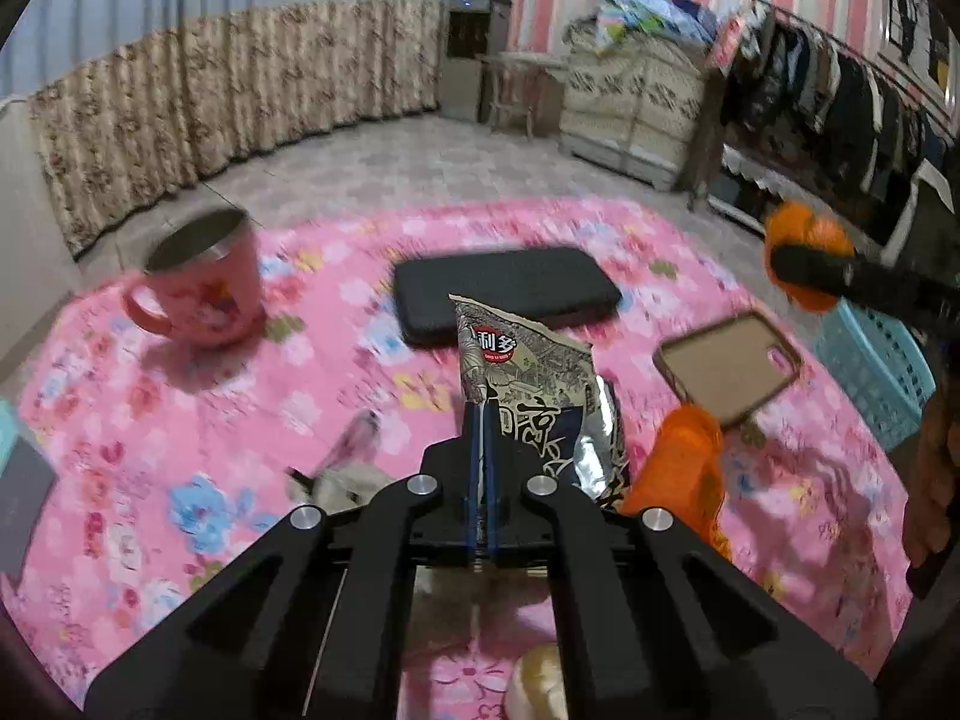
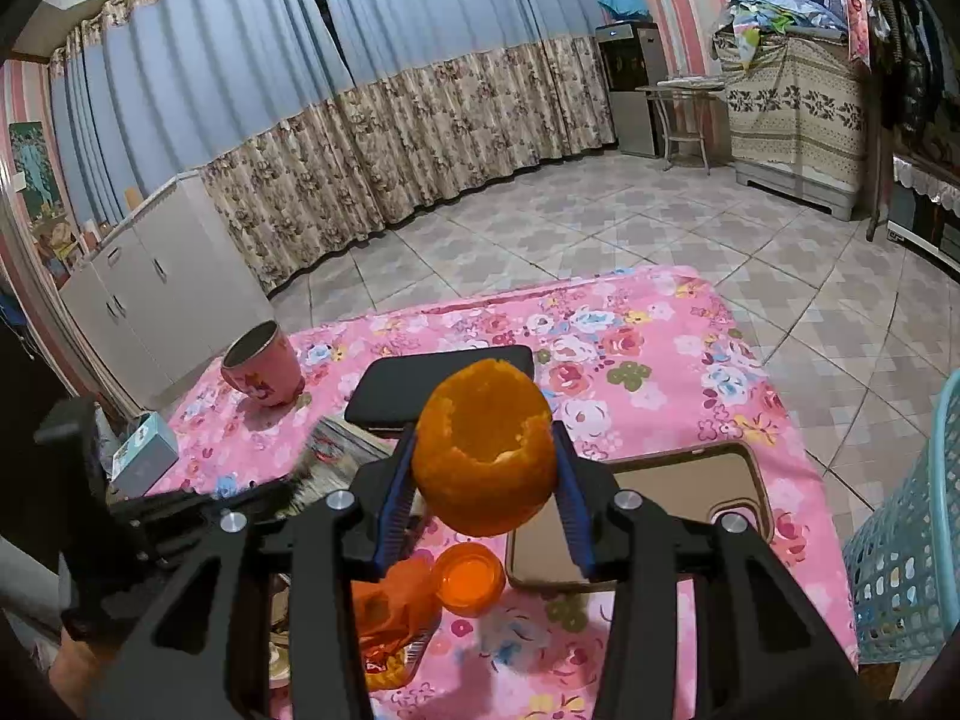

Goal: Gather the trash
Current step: 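Carry the orange peel and snack bag over the blue basket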

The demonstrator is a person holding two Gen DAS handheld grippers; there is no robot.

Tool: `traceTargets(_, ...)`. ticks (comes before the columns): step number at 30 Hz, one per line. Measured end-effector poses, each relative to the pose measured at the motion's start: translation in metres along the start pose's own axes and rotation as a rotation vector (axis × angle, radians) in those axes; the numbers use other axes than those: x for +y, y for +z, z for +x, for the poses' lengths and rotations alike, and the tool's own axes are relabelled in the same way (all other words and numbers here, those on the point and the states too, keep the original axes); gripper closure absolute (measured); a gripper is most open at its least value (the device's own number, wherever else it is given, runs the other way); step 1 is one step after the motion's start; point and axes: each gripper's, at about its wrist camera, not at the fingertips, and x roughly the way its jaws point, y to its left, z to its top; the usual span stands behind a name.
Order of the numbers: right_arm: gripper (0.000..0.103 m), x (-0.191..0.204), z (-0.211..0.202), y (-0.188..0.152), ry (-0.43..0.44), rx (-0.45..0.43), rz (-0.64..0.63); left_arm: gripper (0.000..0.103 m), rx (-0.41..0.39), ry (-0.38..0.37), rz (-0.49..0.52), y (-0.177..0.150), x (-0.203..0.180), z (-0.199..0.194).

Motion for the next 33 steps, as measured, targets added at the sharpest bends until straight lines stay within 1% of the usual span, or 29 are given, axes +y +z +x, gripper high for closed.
traceTargets(2, 0.060, 0.001, -0.005, 0.001, 0.003, -0.012, -0.001, 0.103, -0.048, 0.022, -0.018, 0.006, 0.005, -0.014)
traceTargets(5, 0.060, 0.003, -0.012, 0.003, 0.006, -0.030, -0.008, 0.103, -0.092, 0.034, -0.045, 0.014, 0.013, -0.028)
traceTargets(11, 0.060, 0.011, -0.028, 0.005, 0.002, -0.070, -0.033, 0.103, -0.161, 0.058, -0.077, 0.025, 0.018, -0.050)
traceTargets(14, 0.060, 0.011, -0.045, 0.007, 0.000, -0.102, -0.040, 0.103, -0.187, 0.056, -0.082, 0.031, 0.011, -0.058)
traceTargets(19, 0.060, -0.003, -0.083, 0.012, -0.047, -0.178, -0.053, 0.103, -0.233, 0.014, -0.072, 0.050, -0.019, -0.070)
traceTargets(22, 0.060, -0.023, -0.107, 0.015, -0.117, -0.217, -0.060, 0.103, -0.252, -0.031, -0.064, 0.063, -0.048, -0.071)
traceTargets(25, 0.060, -0.055, -0.132, 0.018, -0.255, -0.245, -0.078, 0.103, -0.261, -0.071, -0.035, 0.073, -0.084, -0.068)
traceTargets(27, 0.060, -0.077, -0.146, 0.015, -0.321, -0.248, -0.078, 0.103, -0.263, -0.101, -0.012, 0.079, -0.115, -0.062)
traceTargets(30, 0.060, -0.115, -0.168, 0.008, -0.406, -0.247, -0.031, 0.103, -0.264, -0.137, 0.025, 0.083, -0.155, -0.054)
traceTargets(31, 0.060, -0.132, -0.178, 0.002, -0.449, -0.247, -0.012, 0.103, -0.260, -0.154, 0.040, 0.084, -0.170, -0.049)
traceTargets(33, 0.060, -0.157, -0.192, -0.004, -0.499, -0.246, 0.018, 0.103, -0.254, -0.180, 0.064, 0.086, -0.199, -0.041)
